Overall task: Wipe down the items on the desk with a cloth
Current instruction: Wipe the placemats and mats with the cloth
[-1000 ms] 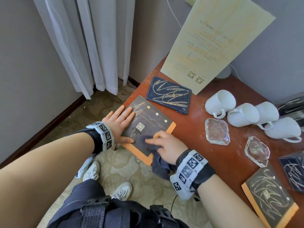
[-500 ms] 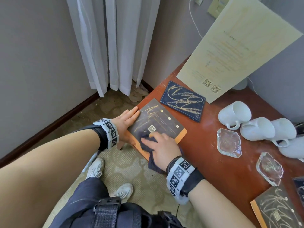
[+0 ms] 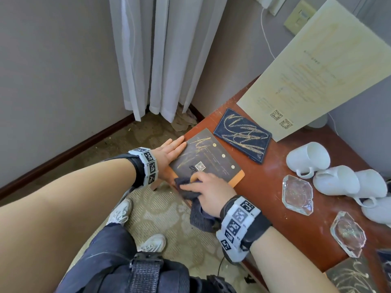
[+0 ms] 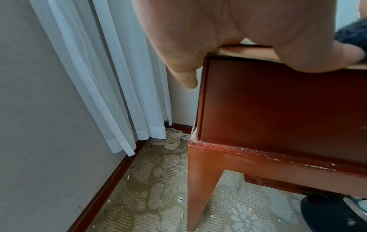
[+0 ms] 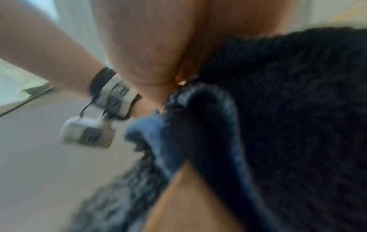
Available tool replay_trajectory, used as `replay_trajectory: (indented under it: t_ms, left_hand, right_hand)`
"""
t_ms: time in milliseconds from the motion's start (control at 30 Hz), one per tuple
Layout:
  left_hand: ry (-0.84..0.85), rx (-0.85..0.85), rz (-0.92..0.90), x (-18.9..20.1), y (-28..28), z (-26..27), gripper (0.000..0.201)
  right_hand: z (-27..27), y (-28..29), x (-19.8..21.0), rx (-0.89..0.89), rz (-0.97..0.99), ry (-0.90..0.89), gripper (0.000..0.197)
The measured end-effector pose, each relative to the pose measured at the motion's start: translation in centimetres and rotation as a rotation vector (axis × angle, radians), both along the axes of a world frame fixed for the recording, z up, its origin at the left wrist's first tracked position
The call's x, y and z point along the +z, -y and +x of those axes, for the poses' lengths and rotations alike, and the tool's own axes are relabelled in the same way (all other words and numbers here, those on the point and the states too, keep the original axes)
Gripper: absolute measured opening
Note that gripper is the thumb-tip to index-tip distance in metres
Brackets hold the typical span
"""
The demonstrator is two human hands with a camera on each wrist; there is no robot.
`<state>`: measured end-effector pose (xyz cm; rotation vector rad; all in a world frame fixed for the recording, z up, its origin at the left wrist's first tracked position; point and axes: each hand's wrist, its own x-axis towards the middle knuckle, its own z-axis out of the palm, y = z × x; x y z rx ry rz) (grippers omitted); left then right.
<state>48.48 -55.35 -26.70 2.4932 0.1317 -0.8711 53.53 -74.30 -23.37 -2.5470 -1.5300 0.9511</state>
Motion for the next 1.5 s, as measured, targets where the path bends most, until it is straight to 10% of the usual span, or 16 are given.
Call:
replay_trajectory:
  t_ms: [100,333,500,700,900,1067,1233,1367,1500]
  left_hand:
    - [-0.001,-0.004,-0.003,-0.4,-0.2,0.0,0.122]
    - [0.053,0.002,0.011,-0.8,0.0,-0.2,0.123]
    - [0.033,0.015,-0.027,-0.8,-0.4,-0.2,0.122]
    - [0.023,0.004,-0.025,-0.7,-0.5,0.0,0.122]
    - [0.044,0.001,-0.028,-0.8,-0.5,0.0,0.12]
    - [0.051,-0.007,-0.042,-0.9,-0.6,-0.1,0.12]
    - [0.05,-0.011,-0.058,-1.0,-0.6,-0.2,0.12]
    - [0.053,-0.007,-0.081,-1.1,-0.8,-0.2,0.12]
    - [0.091,0.039,-0.115,-1.4,-1.1,-0.4,0.124]
  right_hand:
    - [2.1,0.0,-0.1,-0.389,0.062,0.146,0.053]
    - [0.7,0.5,0.0,0.012,-0.075,-0.137,0.054]
    - [3.2,-0.9,0.0,-0.567,0.188,0.134,0.05]
    - [0.4,-0.9,0.4,-0.04,-0.106,0.085,0.044]
    - [2.1,-0.9,0.2,-0.226,-0.097,0.255,0.055]
    - [0.5,-0.4,0.2,0.048,-0.108,0.133,0.057]
    - [1.9,-0.4,0.2,-0.195,-0.107,0.27,0.056]
    - [0.4,-0.5,0.2,0.009,-0.07,0.107,0.055]
    - [3.2,-0.8,0.5,-0.407,0.062,0.205,0.053]
